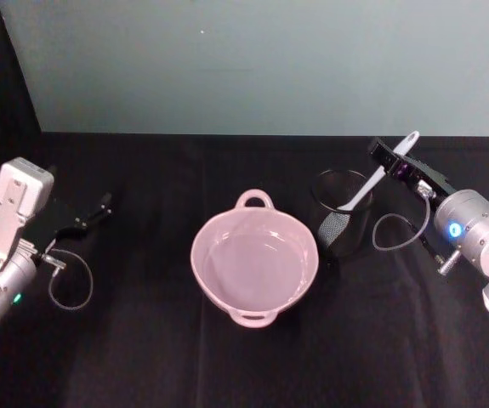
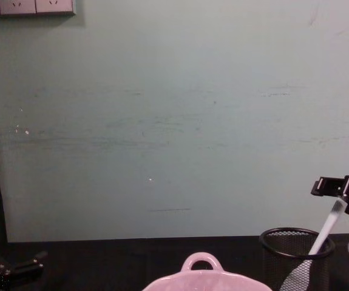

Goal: Use the one hand to pick up the spoon and stir the clear water in the bowl.

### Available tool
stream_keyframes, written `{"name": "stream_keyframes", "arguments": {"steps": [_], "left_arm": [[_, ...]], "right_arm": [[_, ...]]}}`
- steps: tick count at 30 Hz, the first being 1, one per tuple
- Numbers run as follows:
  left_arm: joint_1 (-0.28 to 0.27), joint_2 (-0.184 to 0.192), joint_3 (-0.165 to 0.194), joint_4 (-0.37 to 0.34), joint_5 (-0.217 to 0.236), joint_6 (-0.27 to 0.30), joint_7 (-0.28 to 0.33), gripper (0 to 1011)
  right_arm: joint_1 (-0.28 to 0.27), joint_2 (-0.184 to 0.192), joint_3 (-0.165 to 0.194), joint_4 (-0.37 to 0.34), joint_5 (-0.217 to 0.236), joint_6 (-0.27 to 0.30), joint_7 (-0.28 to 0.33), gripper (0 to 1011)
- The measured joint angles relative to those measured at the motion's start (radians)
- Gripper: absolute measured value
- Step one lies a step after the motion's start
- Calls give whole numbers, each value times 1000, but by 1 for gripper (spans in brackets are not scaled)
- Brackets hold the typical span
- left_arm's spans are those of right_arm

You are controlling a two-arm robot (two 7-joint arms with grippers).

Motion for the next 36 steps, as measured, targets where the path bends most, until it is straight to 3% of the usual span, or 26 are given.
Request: {"name": "stream_keyframes", "arguments": {"steps": [5, 12, 31, 36], "left_arm": [[0, 0, 0, 0, 0, 0, 0, 1011], [0, 0, 0, 0, 0, 0, 0, 1011], [0, 0, 0, 0, 0, 0, 0, 1011], [0, 0, 0, 0, 0, 0, 0, 1011]], "right_arm": [[0, 0, 0, 0, -1, 1, 0, 840], [-6, 11, -9, -8, -12, -14, 1, 1002], [-89, 84, -13, -119, -49, -29, -6, 1002], [-139, 107, -5, -161, -112, -86, -6, 1003]]}}
